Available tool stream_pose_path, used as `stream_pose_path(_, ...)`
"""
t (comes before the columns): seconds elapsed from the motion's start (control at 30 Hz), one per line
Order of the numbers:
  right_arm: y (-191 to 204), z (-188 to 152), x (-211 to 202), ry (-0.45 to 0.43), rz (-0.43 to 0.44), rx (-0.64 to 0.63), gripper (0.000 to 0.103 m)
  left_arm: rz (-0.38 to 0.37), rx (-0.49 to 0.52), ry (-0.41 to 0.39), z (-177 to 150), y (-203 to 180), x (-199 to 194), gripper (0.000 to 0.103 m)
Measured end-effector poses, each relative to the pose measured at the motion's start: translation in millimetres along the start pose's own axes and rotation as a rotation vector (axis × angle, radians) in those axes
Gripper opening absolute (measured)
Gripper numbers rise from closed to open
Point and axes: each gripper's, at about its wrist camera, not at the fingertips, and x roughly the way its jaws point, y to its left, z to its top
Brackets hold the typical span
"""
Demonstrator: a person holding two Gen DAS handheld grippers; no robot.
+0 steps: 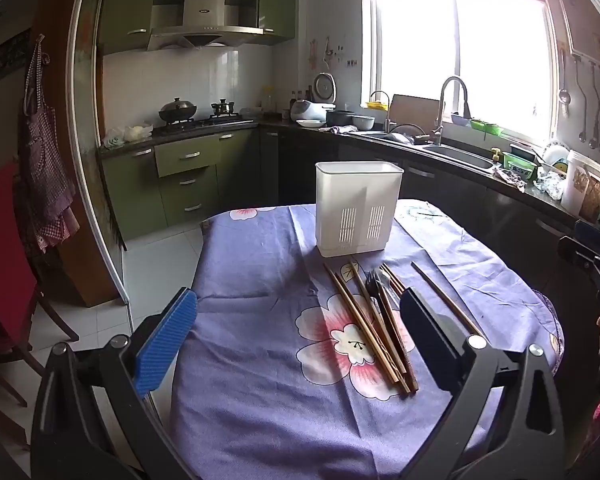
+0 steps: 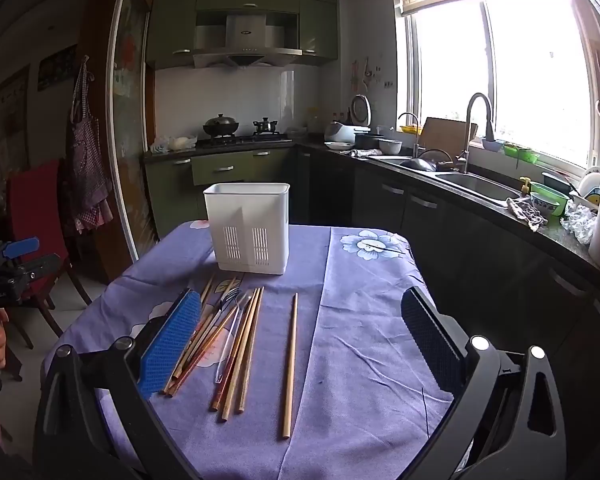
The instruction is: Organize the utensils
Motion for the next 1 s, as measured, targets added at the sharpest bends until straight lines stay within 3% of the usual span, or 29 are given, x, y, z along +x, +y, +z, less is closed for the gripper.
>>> stream_pose_path(1.0,3.9,-6.6,8.1,0.009,0.001,0.006,0.099,-0.008,0.011,0.022,-13.7,-3.7,4.2,0.096)
